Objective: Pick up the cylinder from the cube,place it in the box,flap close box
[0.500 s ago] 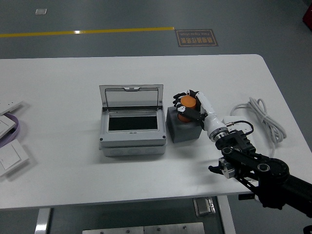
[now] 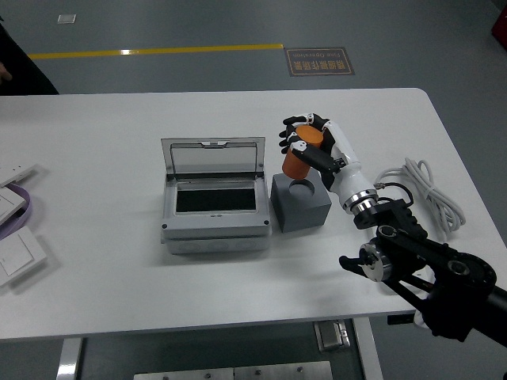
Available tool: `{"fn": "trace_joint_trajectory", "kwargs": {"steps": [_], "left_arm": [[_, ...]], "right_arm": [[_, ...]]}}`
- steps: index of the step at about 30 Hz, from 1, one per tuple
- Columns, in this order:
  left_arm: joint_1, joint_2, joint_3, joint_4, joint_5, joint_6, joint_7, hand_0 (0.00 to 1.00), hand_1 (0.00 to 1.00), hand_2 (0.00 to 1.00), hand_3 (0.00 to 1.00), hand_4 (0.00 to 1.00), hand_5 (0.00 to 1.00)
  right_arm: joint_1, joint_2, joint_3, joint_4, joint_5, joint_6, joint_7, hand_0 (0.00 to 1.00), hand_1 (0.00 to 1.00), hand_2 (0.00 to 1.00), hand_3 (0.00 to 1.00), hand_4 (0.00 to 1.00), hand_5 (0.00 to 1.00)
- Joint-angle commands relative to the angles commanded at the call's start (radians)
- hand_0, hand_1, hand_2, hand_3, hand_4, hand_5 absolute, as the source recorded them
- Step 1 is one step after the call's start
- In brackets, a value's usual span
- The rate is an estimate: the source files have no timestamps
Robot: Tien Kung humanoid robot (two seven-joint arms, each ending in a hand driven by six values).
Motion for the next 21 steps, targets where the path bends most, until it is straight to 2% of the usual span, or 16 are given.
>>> {"fn": "trace_joint_trajectory", "kwargs": {"steps": [2,3,6,8,9,10,13,21], "left_arm": [[0.0,0.0,0.001,0.0,-0.001,0.0,0.0,0.593,0.584,0.548,0.621,0.69,0.245],[0.0,0.001,0.002,0.0,-0.002,0.0,0.0,0.593,0.584,0.549,0.621,0.689,0.243],[-0.002,0.001,0.014,0.001,-0.013,0.0,-0.001,0.593,0.584,0.549,0.621,0.689,0.243],[-0.003,0.001,0.02,0.002,-0.02,0.001,-0.001,0.593,0.584,0.549,0.621,0.689,0.243],[-0.003,0.001,0.022,0.002,-0.021,0.001,-0.001,0.594,0.585,0.549,0.621,0.69,0.245],[-0.003,0.002,0.025,0.002,-0.025,0.001,-0.001,0.594,0.585,0.549,0.621,0.69,0.245],[-0.004,0.002,0.034,0.003,-0.033,0.002,-0.001,0.594,0.585,0.549,0.621,0.69,0.245],[-0.008,0.005,0.044,0.004,-0.041,0.001,-0.001,0.593,0.585,0.548,0.621,0.692,0.25]], "right_arm": [[0.017,0.007,-0.001,0.052,-0.062,-0.034,-0.046,0.357,0.325,0.283,0.221,0.002,0.002],[0.029,0.013,-0.006,0.08,-0.104,-0.055,-0.074,0.157,0.234,0.228,0.196,0.002,0.002],[0.067,0.036,-0.033,0.142,-0.215,-0.106,-0.149,0.157,0.234,0.228,0.196,0.002,0.002],[0.099,0.055,-0.059,0.161,-0.299,-0.131,-0.206,0.157,0.234,0.228,0.196,0.002,0.002],[0.108,0.061,-0.066,0.162,-0.329,-0.135,-0.225,0.04,0.166,0.22,0.187,0.002,0.002],[0.124,0.069,-0.081,0.159,-0.371,-0.136,-0.253,0.04,0.166,0.22,0.187,0.002,0.002],[0.163,0.09,-0.117,0.145,-0.483,-0.116,-0.331,0.04,0.166,0.22,0.187,0.002,0.002],[0.254,0.158,-0.236,0.087,-0.783,0.04,-0.575,0.011,0.149,0.239,0.189,0.002,0.002]]}}
